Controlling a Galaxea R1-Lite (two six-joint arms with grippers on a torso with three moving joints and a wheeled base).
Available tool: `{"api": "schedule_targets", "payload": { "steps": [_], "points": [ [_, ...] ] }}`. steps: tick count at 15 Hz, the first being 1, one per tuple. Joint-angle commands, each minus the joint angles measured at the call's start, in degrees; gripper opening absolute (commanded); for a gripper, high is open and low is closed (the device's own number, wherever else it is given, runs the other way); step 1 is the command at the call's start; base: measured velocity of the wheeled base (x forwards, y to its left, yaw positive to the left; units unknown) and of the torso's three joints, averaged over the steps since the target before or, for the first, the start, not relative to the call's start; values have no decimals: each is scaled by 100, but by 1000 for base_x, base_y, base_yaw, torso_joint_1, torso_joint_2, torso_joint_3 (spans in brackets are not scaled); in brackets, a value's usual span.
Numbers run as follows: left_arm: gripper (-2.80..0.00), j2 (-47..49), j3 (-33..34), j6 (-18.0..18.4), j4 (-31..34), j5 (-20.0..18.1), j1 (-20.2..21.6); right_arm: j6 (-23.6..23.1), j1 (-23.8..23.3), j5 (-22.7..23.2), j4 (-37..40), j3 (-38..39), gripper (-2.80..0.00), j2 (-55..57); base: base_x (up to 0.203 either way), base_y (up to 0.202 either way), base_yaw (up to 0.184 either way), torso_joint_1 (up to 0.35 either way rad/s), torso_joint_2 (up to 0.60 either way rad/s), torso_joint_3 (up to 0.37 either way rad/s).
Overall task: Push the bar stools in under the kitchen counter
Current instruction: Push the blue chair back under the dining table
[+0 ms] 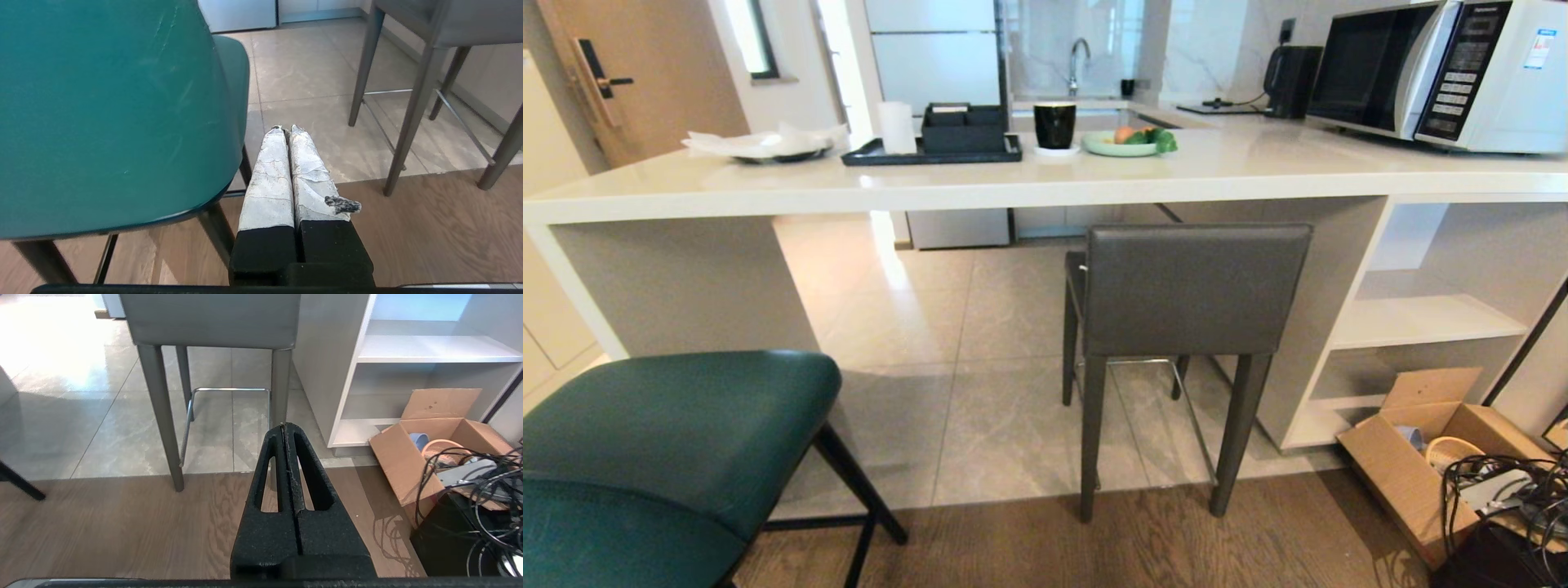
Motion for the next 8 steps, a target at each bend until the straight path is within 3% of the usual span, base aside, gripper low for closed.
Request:
{"api": "schedule_targets", "payload": {
  "steps": [1,6,8],
  "points": [
    [-280,9,9,1,6,-1,-1,-1,0,3,0,9,-280,7,-65,0,1,7,6,-4],
    [-280,9,9,1,6,-1,-1,16,0,3,0,9,-280,7,-187,0,-1,6,6,4],
    [-280,9,9,1,6,-1,-1,25,3,-5,0,9,-280,7,-63,0,-2,3,1,1]
  ]
}}
